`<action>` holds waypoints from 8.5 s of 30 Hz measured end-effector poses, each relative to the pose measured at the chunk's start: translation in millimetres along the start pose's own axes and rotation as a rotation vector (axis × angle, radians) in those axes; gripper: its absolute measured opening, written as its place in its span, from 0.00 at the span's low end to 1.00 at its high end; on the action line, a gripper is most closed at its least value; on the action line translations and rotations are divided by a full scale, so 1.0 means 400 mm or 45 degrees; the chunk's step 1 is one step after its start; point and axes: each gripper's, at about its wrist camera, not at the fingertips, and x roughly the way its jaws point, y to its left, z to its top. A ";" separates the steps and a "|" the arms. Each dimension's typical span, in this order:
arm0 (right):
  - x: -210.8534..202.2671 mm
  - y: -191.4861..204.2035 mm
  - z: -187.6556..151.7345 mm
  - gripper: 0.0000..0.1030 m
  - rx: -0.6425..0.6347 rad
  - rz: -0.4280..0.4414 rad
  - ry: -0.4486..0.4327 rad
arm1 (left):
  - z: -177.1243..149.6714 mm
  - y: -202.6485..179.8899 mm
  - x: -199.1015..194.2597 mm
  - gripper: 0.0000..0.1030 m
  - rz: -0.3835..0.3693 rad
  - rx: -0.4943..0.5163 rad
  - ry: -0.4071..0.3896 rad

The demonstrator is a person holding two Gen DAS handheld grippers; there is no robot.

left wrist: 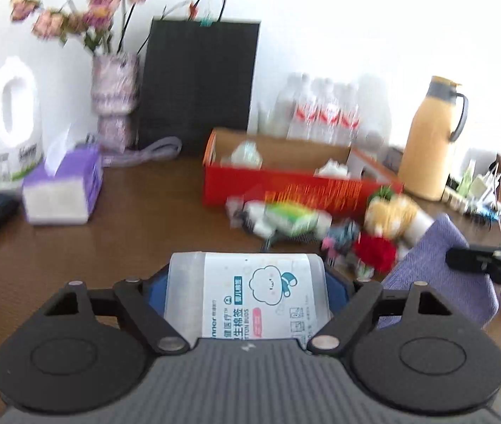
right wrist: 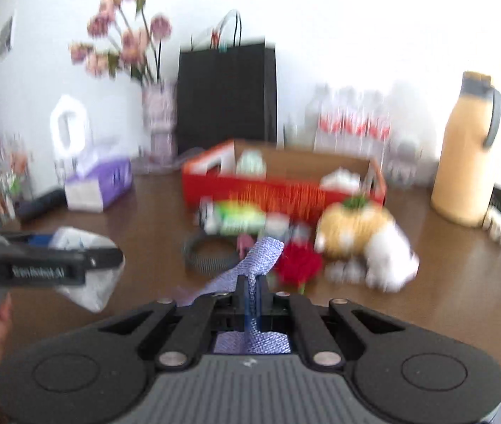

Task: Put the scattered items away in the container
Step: 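Lower the purple pouch into the box with the right tool while the left places the cotton-pad pack, then withdraw both tools from the box toward the remaining items, then grasp the green tissue pack with the left tool while the right tool grasps the black cable, then drop the green tissue pack into the box with the left tool while the right drops the cable, then withdraw both tools from the box toward the small white lids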

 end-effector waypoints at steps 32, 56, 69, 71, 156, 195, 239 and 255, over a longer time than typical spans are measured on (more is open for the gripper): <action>1.048 -0.264 0.433 0.21 0.140 -0.286 0.617 | 0.391 -0.002 0.850 0.86 0.092 0.117 0.582; 1.055 -0.249 0.453 0.15 0.300 0.216 0.775 | 0.406 0.035 0.721 0.80 -0.020 0.148 0.459; 0.884 -0.357 0.388 0.19 0.196 0.063 0.768 | 0.372 -0.043 0.767 0.58 0.028 0.218 0.421; 0.878 -0.356 0.371 0.19 0.179 0.055 0.781 | 0.368 -0.041 0.776 0.57 0.080 0.238 0.396; 0.436 0.070 0.053 0.27 -0.061 -0.002 0.321 | -0.038 0.096 0.204 0.72 0.143 0.081 0.228; 0.707 -0.314 0.467 0.20 -0.104 -0.246 0.369 | 0.448 -0.121 0.701 0.45 -0.040 0.011 0.242; 0.244 -0.095 0.135 0.90 0.303 -0.222 -0.334 | 0.098 0.000 0.160 1.00 0.152 0.102 -0.381; 0.207 -0.029 -0.038 0.91 0.164 -0.139 -0.160 | -0.035 -0.048 0.137 1.00 0.154 0.190 -0.218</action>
